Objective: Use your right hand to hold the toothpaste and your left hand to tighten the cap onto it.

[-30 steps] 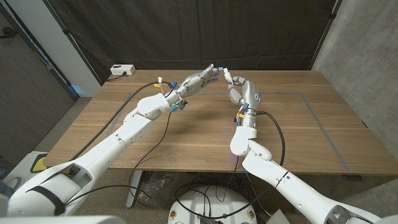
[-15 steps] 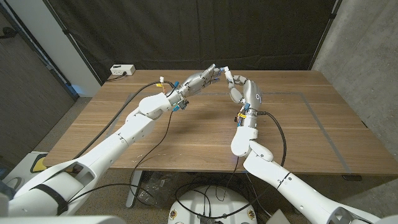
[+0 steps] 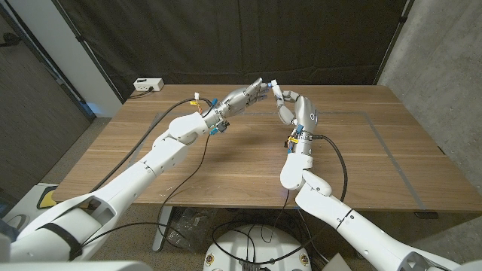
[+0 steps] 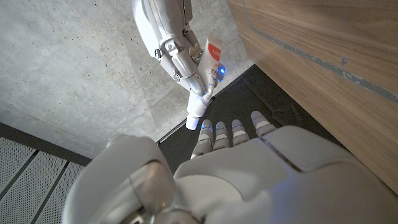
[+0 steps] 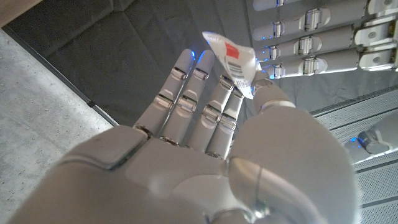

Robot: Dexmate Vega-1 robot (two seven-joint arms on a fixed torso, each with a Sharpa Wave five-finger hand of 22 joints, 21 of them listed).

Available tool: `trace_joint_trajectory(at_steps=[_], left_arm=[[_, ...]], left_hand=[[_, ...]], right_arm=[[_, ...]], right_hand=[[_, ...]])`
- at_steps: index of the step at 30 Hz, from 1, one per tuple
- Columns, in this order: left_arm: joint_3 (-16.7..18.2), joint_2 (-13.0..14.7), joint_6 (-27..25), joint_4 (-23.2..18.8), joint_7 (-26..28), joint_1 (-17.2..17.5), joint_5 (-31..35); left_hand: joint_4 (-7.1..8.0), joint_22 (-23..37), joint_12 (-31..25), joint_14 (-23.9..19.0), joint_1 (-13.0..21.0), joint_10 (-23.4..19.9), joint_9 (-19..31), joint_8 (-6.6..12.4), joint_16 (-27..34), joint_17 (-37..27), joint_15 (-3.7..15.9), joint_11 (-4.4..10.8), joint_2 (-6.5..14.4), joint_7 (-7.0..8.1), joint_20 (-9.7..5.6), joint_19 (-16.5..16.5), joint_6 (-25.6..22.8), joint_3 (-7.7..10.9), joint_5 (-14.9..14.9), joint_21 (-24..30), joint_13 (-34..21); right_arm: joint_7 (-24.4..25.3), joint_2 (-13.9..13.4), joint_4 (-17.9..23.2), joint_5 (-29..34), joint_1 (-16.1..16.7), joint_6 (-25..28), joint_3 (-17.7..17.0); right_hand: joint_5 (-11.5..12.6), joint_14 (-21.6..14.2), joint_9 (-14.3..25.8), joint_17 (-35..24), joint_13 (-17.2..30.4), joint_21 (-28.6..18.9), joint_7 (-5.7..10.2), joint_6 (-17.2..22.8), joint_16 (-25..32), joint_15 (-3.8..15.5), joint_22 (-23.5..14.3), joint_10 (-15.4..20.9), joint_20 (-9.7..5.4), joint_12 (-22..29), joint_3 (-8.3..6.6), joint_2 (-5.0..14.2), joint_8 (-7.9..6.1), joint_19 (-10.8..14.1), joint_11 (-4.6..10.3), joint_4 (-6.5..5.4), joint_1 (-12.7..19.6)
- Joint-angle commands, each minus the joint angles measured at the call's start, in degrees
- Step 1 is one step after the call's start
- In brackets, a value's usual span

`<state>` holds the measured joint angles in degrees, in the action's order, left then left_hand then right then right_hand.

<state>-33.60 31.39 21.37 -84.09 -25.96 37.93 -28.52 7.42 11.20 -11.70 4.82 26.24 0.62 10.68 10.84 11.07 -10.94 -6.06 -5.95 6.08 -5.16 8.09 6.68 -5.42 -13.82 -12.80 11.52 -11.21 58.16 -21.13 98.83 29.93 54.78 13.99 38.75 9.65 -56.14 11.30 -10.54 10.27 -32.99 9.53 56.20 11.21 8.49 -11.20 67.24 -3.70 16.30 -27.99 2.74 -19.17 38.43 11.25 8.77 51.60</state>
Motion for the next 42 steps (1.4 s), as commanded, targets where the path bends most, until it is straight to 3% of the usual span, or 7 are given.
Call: trace_joint_trajectory(at_steps=[1, 30, 42], left_arm=[[0.38, 0.57, -0.1, -1.02, 0.18, 0.78, -0.43], [-1.14, -2.08, 0.81, 4.74, -5.27, -2.88, -1.75], [0.11, -0.23, -0.92, 1.32, -2.14, 0.25, -2.24]], left_hand=[[-0.25, 0.06, -0.28, -0.47, -0.25, 0.13, 0.13, 0.46, 0.17, -0.02, -0.34, -0.33, 0.09, -0.34, -0.08, 0.01, -0.09, -0.29, -0.26, 0.56, -0.01], [-0.42, 0.03, -0.26, -0.59, -0.06, 0.16, 0.13, 0.61, 0.09, 0.02, -0.14, 0.12, 0.24, 0.96, 0.14, 0.17, -0.54, -0.4, -0.35, 0.66, 0.04], [-0.49, 0.03, -0.24, -0.51, 0.04, 0.22, 0.13, 0.54, 0.03, 0.02, -0.09, 0.14, 0.34, 0.94, 0.13, 0.2, -0.39, -0.41, -0.37, 0.71, 0.05]], right_arm=[[-0.68, 0.4, -0.46, 0.0, -0.26, 0.67, 0.15], [-0.52, 0.29, 2.39, 1.17, 1.47, 0.04, 0.67], [-0.86, 0.98, -0.11, 0.75, -0.11, 1.45, -0.01]], right_hand=[[0.29, -0.23, 0.14, -0.11, 0.34, -0.42, 1.09, 1.67, -0.14, 3.5, 0.0, 0.55, -4.49, -0.17, -0.4, 0.56, -0.14, -0.21, -0.17, -0.19, 0.16], [0.28, -0.67, 0.17, -0.13, 0.39, -0.74, 1.12, 1.78, -0.13, 3.53, 0.17, 0.79, -4.5, -0.76, -0.57, 0.5, 0.26, -0.21, -0.13, -0.16, 0.16], [0.27, -0.68, 0.18, -0.14, 0.41, -0.78, 1.06, 1.86, -0.18, 3.51, 0.31, 0.89, -4.52, -0.95, -0.59, 0.48, 0.38, -0.18, 0.08, -0.2, 0.1]])
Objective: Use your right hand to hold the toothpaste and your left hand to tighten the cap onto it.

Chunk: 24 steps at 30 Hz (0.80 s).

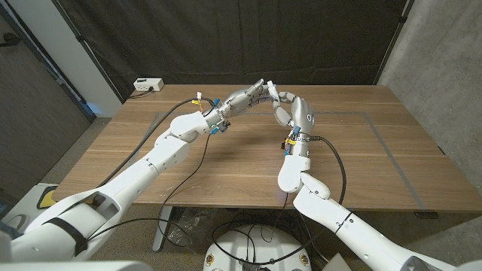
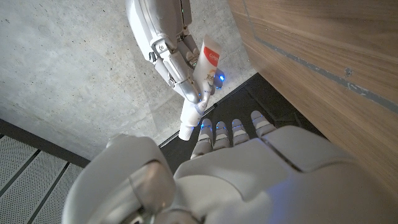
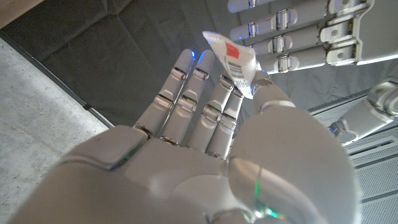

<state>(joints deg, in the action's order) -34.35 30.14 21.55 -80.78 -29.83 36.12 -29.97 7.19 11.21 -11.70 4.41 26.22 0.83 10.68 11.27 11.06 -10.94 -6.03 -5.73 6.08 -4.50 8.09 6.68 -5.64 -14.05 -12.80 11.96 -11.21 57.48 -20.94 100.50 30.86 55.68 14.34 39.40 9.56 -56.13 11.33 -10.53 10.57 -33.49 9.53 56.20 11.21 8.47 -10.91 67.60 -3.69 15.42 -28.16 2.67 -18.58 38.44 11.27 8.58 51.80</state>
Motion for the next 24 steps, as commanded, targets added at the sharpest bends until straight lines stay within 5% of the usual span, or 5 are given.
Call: trace_joint_trajectory(at_steps=[1, 18, 24], left_arm=[[0.95, 1.18, -1.25, -2.31, 2.05, 2.35, -0.78], [2.64, 2.33, -1.06, -5.8, 6.21, 6.13, -1.23], [2.63, 2.13, -0.93, -5.77, 7.29, 5.9, -0.35]], left_hand=[[-0.26, 0.02, -0.24, -0.11, 0.08, 0.01, 0.13, 0.1, 0.04, 0.03, -0.11, -0.17, 0.35, 0.29, 0.18, 0.25, -0.15, -0.18, -0.37, 0.25, 0.05], [-0.41, 0.01, -0.26, -0.4, 0.35, -0.06, 0.13, 0.05, 0.1, 0.04, -0.09, 0.04, 0.54, 0.59, 0.14, 0.15, -0.01, -0.14, -0.39, 0.38, 0.07], [-0.67, 0.0, -0.35, -0.8, 0.8, -0.35, 0.11, -0.53, 0.16, 0.05, 0.21, 0.36, 0.7, 3.92, 0.19, -0.22, 1.91, -0.08, -0.41, 0.6, 0.08]], right_arm=[[-0.15, 0.99, -2.19, -0.37, -1.31, 1.16, -0.74], [-1.63, 0.8, -4.04, -2.22, -3.2, 3.43, -0.71], [-1.75, 0.47, -3.77, -2.62, -2.83, 3.85, -0.58]], right_hand=[[0.36, -0.7, 0.15, -0.15, 0.11, -0.28, 1.04, 1.87, -0.18, 3.53, 0.03, 0.56, -4.54, -0.06, -0.42, 0.55, -0.22, -0.19, 0.07, -0.01, -0.11], [0.38, -0.58, 0.17, -0.16, 0.13, -0.42, 0.95, 1.89, -0.29, 3.56, 0.07, 0.58, -4.53, -0.43, -0.52, 0.52, 0.06, -0.28, -0.27, 0.01, -0.1], [0.38, -0.66, 0.18, -0.17, 0.13, -0.44, 1.02, 1.86, -0.26, 3.56, 0.12, 0.63, -4.53, -0.52, -0.54, 0.51, 0.16, -0.3, -0.21, 0.0, -0.11]])
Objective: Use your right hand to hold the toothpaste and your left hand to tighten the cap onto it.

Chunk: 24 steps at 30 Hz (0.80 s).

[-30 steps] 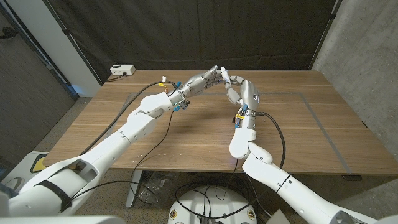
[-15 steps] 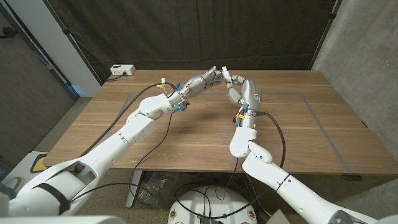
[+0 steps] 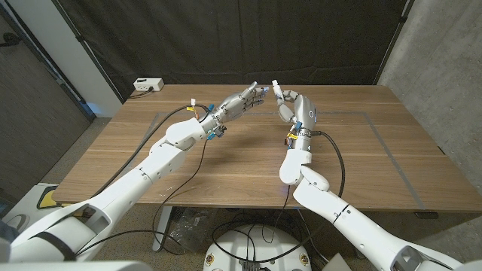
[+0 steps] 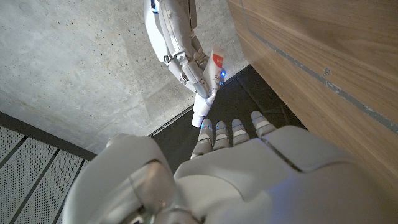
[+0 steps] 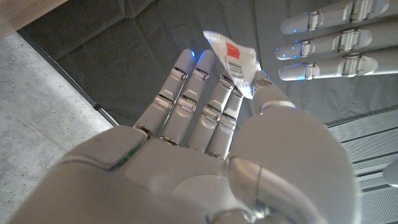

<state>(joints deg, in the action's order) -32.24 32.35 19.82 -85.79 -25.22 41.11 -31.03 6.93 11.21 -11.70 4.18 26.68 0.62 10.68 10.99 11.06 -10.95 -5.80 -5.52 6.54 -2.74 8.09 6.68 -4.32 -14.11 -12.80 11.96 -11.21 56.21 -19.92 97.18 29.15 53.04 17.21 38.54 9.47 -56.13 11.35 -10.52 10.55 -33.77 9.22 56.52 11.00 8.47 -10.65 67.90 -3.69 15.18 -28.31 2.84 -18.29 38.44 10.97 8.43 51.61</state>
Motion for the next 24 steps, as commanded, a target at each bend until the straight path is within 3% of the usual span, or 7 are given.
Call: trace_joint_trajectory(at_steps=[1, 4, 9, 24], left_arm=[[0.41, -0.18, 0.68, -0.5, 2.43, 0.66, 0.64], [-0.24, -0.68, 0.46, 0.59, 1.36, -0.53, 0.79], [-0.8, -1.31, 0.69, 1.8, 0.18, -1.76, 0.91], [-1.24, -2.27, 1.22, 3.86, -1.44, -3.21, 0.65]], left_hand=[[-0.43, 0.0, -0.35, -0.57, 0.39, -0.14, 0.11, -0.18, 0.15, 0.06, -0.02, 0.17, 0.26, 2.39, 0.17, -0.23, 0.46, -0.01, -0.42, 0.61, 0.09], [-0.47, -0.01, -0.34, -0.57, 0.48, -0.14, 0.1, -0.19, 0.13, 0.06, 0.03, 0.1, 0.31, 2.77, 0.17, -0.23, 0.57, 0.01, -0.41, 0.62, 0.09], [-0.54, -0.01, -0.32, -0.55, 0.62, -0.1, 0.1, -0.16, 0.1, 0.07, 0.06, 0.16, 0.39, 2.02, 0.15, -0.05, 0.64, 0.06, -0.4, 0.56, 0.09], [-0.66, -0.01, -0.32, -0.75, 0.91, -0.13, 0.09, 0.0, 0.13, 0.07, -0.12, -0.31, 0.57, 2.19, 0.05, -0.06, 0.47, 0.15, -0.37, 0.6, 0.1]], right_arm=[[-0.34, -0.49, -0.36, -0.95, -0.1, 1.14, 0.24], [-0.24, -0.96, 0.22, -0.93, 0.2, 0.92, 0.22], [0.3, -1.15, 0.66, -0.87, 0.38, 0.41, 0.16], [0.43, -0.71, 0.05, -0.48, -0.38, -0.11, 0.63]], right_hand=[[0.47, -0.69, 0.16, -0.17, 0.15, -0.16, 1.25, 1.6, -0.04, 3.58, -0.15, 0.37, -4.54, -0.3, -0.4, 0.35, -0.13, -0.31, -0.01, 0.16, 0.09], [0.45, -0.66, 0.17, -0.19, 0.15, -0.16, 1.21, 1.69, -0.04, 3.51, -0.1, 0.44, -4.55, -0.35, -0.38, 0.36, -0.1, -0.32, -0.09, 0.1, 0.01], [0.45, -0.7, 0.17, -0.19, 0.16, -0.17, 1.37, 1.66, -0.04, 3.54, -0.07, 0.44, -4.53, -0.42, -0.4, 0.37, -0.03, -0.33, 0.17, 0.1, 0.0], [0.44, -0.76, 0.19, -0.2, 0.18, -0.24, 1.39, 1.82, -0.04, 3.55, -0.03, 0.63, -4.51, -0.58, -0.43, 0.35, 0.09, -0.31, 0.21, 0.1, -0.04]])
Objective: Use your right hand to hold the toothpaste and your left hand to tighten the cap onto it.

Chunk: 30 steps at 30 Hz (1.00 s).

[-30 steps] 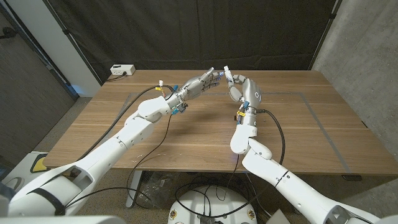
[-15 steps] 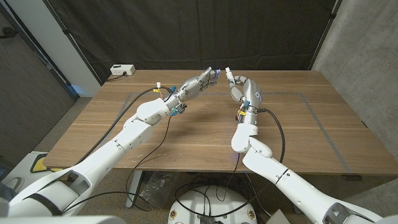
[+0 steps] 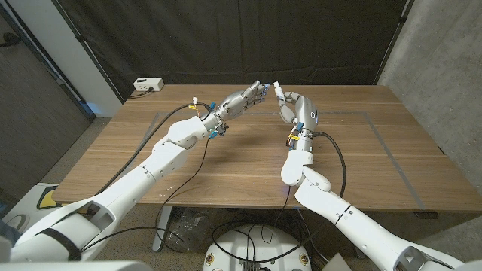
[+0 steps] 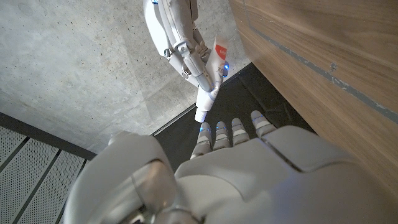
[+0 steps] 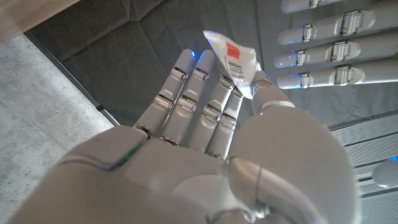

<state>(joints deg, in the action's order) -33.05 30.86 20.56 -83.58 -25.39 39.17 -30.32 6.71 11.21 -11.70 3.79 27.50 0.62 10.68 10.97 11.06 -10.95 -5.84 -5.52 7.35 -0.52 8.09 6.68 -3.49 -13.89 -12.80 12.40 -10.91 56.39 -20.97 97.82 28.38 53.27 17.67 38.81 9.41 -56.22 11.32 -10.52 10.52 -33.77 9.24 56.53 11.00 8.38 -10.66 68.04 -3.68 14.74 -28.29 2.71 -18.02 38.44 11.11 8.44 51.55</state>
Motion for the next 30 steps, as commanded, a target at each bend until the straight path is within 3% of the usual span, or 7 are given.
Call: trace_joint_trajectory(at_steps=[1, 15, 30], left_arm=[[-0.44, -0.76, 0.51, 1.65, -1.26, -1.3, 0.03], [-0.7, -1.08, 0.24, 2.3, -1.82, -1.95, 0.0], [-0.86, -1.83, 1.09, 3.61, -2.58, -2.57, -0.06]], left_hand=[[-0.45, -0.01, -0.31, -0.37, 0.1, -0.11, 0.09, 0.02, 0.13, 0.07, -0.14, -0.33, -0.24, -0.04, 0.05, -0.05, -0.36, -0.07, -0.37, 0.15, -0.2], [-0.58, -0.02, -0.32, -0.8, 0.38, -0.19, 0.08, 0.2, 0.24, 0.08, -0.45, -1.05, -0.1, -0.09, 0.06, -0.05, -0.66, 0.01, -0.33, 0.19, -0.18], [-0.66, -0.02, -0.32, -0.93, 0.57, -0.27, 0.08, 0.41, 0.22, 0.08, -0.46, -1.08, -0.02, -0.04, 0.14, 0.06, -1.2, 0.04, -0.28, 0.17, -0.16]], right_arm=[[0.37, 0.56, -0.73, 0.2, -0.65, -0.51, 0.35], [0.52, 0.78, -1.7, -0.16, -1.14, -1.65, 0.68], [1.43, 0.11, 0.81, 0.76, -0.1, -3.4, 0.4]], right_hand=[[0.49, -0.66, 0.21, -0.21, 0.22, -0.26, 1.34, 1.83, -0.04, 3.5, -0.03, 0.49, -4.52, -0.16, -0.42, 0.45, -0.16, -0.31, 0.0, 0.06, -0.04], [0.49, -0.75, 0.22, -0.21, 0.24, -0.3, 1.36, 1.87, -0.03, 3.57, 0.03, 0.48, -4.53, -0.35, -0.46, 0.44, -0.01, -0.31, 0.08, 0.09, -0.02], [0.49, -0.86, 0.23, -0.22, 0.26, -0.33, 1.37, 2.04, -0.01, 3.57, 0.08, 0.65, -4.51, -0.49, -0.5, 0.45, 0.1, -0.34, -0.12, 0.09, -0.03]])
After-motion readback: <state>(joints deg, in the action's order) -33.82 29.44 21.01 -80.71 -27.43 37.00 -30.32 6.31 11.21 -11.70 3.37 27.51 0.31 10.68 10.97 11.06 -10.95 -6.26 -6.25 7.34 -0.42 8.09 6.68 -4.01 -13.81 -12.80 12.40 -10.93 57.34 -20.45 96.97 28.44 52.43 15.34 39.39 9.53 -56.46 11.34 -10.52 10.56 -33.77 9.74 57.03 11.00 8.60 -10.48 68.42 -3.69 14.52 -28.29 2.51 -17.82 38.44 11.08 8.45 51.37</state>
